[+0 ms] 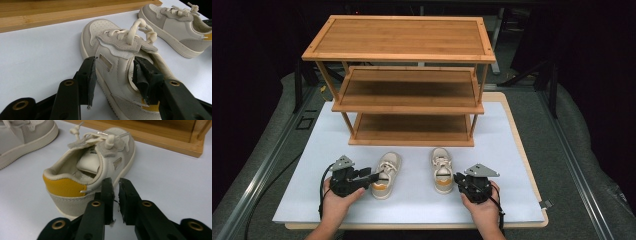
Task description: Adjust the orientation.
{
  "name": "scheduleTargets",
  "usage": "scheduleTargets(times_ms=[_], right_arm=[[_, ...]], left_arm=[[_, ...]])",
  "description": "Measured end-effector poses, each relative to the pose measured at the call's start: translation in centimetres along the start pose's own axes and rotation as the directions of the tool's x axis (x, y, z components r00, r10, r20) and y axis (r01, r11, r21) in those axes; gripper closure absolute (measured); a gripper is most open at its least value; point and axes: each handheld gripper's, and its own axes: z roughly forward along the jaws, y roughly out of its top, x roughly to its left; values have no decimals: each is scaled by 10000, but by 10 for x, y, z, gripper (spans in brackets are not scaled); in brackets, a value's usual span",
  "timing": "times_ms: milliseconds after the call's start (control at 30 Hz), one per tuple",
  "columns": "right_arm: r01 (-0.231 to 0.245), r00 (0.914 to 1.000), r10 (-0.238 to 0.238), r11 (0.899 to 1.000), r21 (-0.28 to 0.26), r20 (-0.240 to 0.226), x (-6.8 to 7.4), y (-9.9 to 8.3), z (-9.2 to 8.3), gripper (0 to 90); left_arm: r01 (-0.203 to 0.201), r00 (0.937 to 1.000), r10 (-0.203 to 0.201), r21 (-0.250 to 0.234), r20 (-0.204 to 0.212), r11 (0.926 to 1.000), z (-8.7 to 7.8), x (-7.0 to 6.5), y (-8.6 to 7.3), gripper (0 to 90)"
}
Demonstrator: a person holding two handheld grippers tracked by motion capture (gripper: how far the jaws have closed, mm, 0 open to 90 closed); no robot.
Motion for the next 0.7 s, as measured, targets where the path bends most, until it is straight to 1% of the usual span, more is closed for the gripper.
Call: scheduleTargets(times_ms=[33,100,200,267,300,367,400,433,467,500,533,600,667,700], right_arm=[[-119,9999,119,9999,-14,1,-1,1,-2,792],[-292,9995,294,9993,-231,85,-2,3,-5,743],[-510,9985,495,9956,-783,-215,-2,8,-10,675],[-472,9984,434,9927,-1113,-370,0,14,-13,635],[-433,9980,379,9928,-1116,-502,1,17,-13,618],[-392,9975,331,9943,-989,-625,3,20,-9,605],[-330,9979,276,9953,-913,-594,3,20,-7,603],[-391,9985,359,9963,-765,-423,4,21,-4,601],[-559,9965,510,9956,-749,-669,4,22,1,598],[-694,9953,647,9954,-655,-720,4,23,5,596],[-707,9948,666,9962,-508,-770,4,24,9,594],[-750,9957,733,9968,-270,-571,4,25,18,577],[-800,9960,799,9968,-14,-391,4,26,24,577],[-835,9958,839,9964,133,-374,3,25,25,577]], left_arm=[[12,10000,-12,-5,0,10000,0,0,0,526],[-4,10000,4,20,-6,10000,0,0,0,526],[59,10000,-59,38,-5,10000,2,0,0,528],[68,10000,-68,68,0,10000,3,0,0,528],[91,10000,-91,49,7,9999,4,0,0,528],[166,9999,-166,45,17,9999,5,0,0,529],[171,9999,-172,55,17,9998,5,0,0,529],[186,9998,-186,59,13,9998,6,0,0,529],[199,9998,-199,71,13,9998,6,0,0,529],[230,9997,-230,57,2,9997,7,0,0,529],[226,9997,-226,59,13,9997,7,0,0,530],[269,9996,-269,87,39,9996,8,0,0,532],[319,9994,-321,127,152,9994,10,0,0,553],[342,9992,-345,168,194,9993,11,0,1,569]])
